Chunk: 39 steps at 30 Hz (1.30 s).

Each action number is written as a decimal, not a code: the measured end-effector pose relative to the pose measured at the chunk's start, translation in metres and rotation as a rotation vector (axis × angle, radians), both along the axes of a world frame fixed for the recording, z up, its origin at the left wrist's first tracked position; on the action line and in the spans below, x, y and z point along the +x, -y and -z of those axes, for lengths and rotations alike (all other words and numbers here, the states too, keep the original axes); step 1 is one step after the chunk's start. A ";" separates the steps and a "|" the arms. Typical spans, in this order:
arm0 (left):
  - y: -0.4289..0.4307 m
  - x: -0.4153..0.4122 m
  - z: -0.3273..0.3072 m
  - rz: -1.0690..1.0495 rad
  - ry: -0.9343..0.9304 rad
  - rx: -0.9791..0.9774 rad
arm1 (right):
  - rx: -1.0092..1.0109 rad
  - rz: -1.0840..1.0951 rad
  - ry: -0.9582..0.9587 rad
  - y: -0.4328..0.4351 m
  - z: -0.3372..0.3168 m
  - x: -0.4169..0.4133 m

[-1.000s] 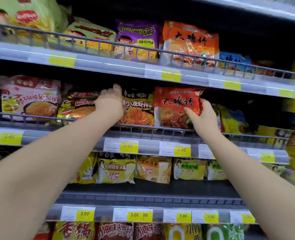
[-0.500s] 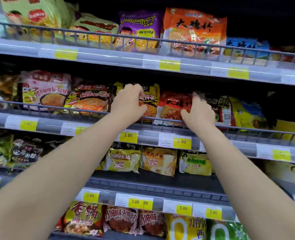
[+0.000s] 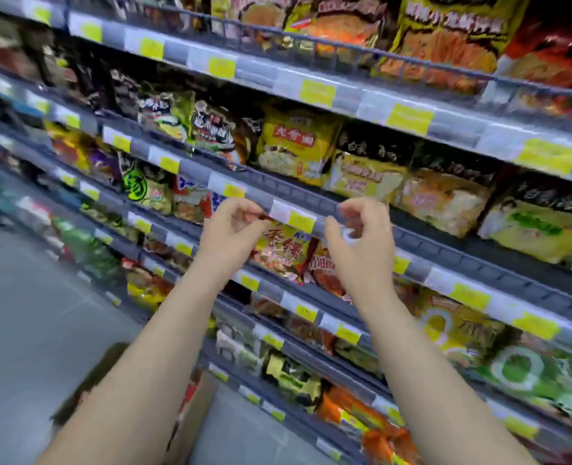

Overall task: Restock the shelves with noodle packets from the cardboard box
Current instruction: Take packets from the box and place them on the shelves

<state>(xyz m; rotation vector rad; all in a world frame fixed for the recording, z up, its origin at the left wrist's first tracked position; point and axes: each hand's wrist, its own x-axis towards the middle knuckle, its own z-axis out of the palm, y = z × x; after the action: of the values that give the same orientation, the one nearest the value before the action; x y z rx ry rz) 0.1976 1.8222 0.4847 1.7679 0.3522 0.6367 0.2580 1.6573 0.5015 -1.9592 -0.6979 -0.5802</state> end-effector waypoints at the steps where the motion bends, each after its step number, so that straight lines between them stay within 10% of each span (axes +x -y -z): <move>1: -0.015 -0.018 0.017 -0.012 -0.033 -0.035 | 0.004 -0.038 -0.056 -0.013 0.015 -0.013; 19: -0.241 -0.298 0.196 -0.361 -0.518 -0.402 | -0.001 -0.157 -0.786 -0.219 0.236 -0.224; 39: -0.462 -0.146 0.339 0.004 -0.939 -0.323 | -0.182 0.204 -1.261 -0.386 0.422 -0.127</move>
<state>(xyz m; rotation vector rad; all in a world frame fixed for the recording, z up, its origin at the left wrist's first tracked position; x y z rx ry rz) 0.0521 2.2840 0.1462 1.6465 1.0216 -0.2956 0.1306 2.0435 0.0796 -2.0875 0.2597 0.6422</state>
